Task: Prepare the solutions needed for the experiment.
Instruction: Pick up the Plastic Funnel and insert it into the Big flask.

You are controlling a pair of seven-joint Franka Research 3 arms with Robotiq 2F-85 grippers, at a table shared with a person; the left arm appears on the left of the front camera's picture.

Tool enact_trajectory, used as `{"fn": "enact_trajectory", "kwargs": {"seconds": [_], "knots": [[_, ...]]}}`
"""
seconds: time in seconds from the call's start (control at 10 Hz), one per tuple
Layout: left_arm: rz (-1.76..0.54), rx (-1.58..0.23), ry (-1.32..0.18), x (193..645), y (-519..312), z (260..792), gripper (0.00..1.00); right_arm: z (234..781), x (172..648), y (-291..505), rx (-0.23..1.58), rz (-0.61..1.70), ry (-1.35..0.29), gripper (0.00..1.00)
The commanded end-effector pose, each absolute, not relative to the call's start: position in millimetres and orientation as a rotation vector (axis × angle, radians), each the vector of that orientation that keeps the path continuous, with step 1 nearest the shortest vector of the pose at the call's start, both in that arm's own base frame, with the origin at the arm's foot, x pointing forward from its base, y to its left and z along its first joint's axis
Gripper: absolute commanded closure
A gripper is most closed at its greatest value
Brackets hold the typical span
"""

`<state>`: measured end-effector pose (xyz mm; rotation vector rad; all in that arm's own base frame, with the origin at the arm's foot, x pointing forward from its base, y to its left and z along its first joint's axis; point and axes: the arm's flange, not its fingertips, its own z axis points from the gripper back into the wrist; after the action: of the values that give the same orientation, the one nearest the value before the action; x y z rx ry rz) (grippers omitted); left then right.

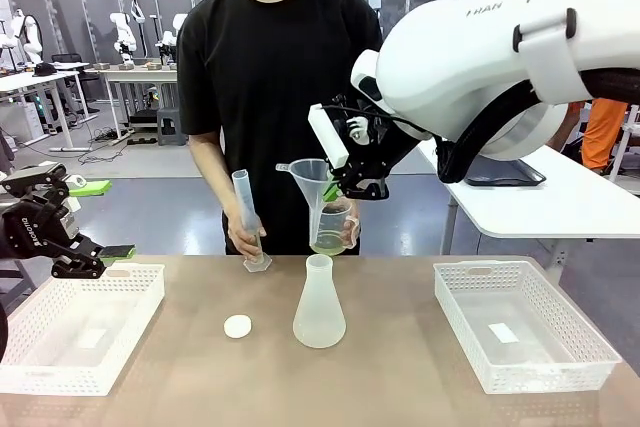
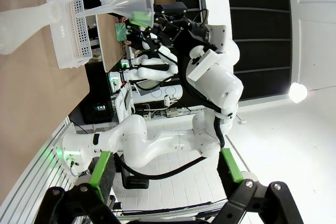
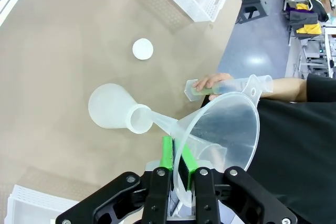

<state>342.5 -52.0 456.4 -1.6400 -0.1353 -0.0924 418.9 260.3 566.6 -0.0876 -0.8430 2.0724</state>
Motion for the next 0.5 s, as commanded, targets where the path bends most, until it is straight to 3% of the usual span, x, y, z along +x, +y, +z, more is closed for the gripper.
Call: {"fn": "enact_trajectory", "kwargs": {"seconds": [0.0, 0.4], "knots": [[-0.094, -1.656, -0.129, 342.5, -52.0, 458.7, 0.00, 552.5, 420.9, 258.2, -0.120, 2.092, -0.831, 0.94], [-0.094, -1.656, -0.129, 342.5, -52.0, 458.7, 0.00, 528.1, 427.2, 259.8, -0.120, 2.077, -0.797, 0.94]]}}
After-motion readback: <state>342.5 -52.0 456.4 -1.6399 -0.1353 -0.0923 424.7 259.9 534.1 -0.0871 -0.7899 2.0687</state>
